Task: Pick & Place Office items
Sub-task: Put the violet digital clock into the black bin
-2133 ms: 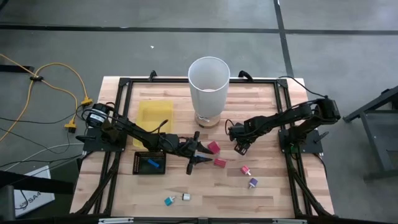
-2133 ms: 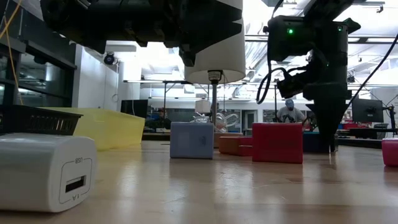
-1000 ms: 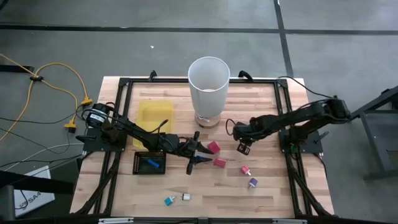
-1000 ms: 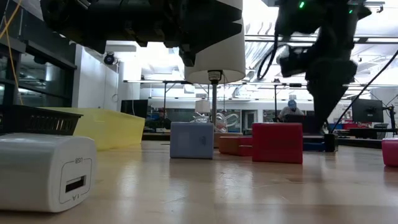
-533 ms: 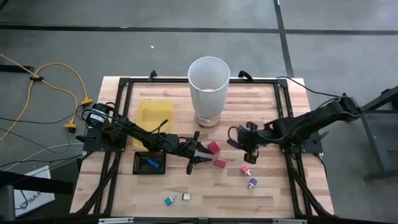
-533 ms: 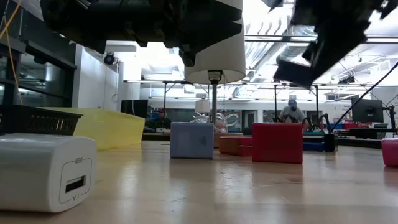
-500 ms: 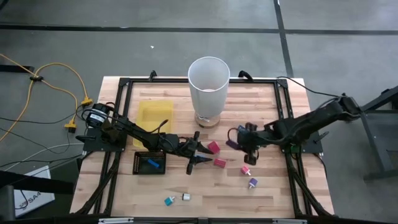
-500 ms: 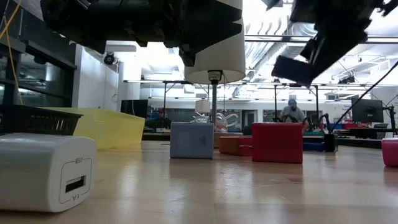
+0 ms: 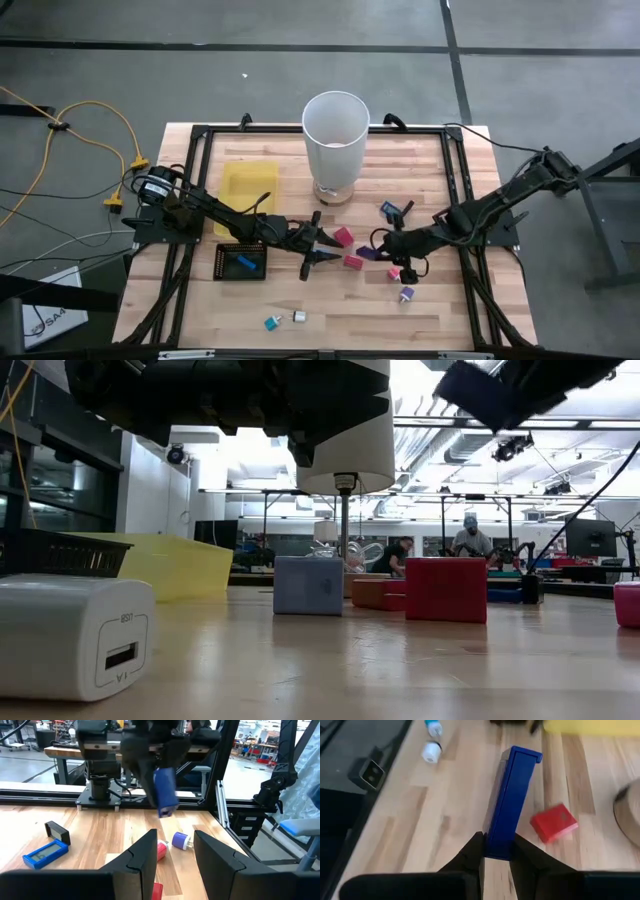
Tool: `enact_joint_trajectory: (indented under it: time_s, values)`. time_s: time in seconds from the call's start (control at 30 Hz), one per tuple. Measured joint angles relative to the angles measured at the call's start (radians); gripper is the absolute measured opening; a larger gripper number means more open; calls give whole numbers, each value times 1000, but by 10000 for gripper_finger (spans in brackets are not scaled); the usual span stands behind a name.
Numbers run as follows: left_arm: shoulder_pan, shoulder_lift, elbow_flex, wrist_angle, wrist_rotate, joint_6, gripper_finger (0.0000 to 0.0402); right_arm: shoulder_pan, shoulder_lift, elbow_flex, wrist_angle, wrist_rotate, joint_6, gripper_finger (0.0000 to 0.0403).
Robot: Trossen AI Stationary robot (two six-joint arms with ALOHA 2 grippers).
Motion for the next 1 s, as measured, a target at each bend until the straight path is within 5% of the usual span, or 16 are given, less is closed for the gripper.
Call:
enact_joint_trajectory:
  time_s: [1.0]
  values:
    - [0, 0, 0, 17, 0, 0, 124, -86, 59, 0, 229, 4, -109, 55]
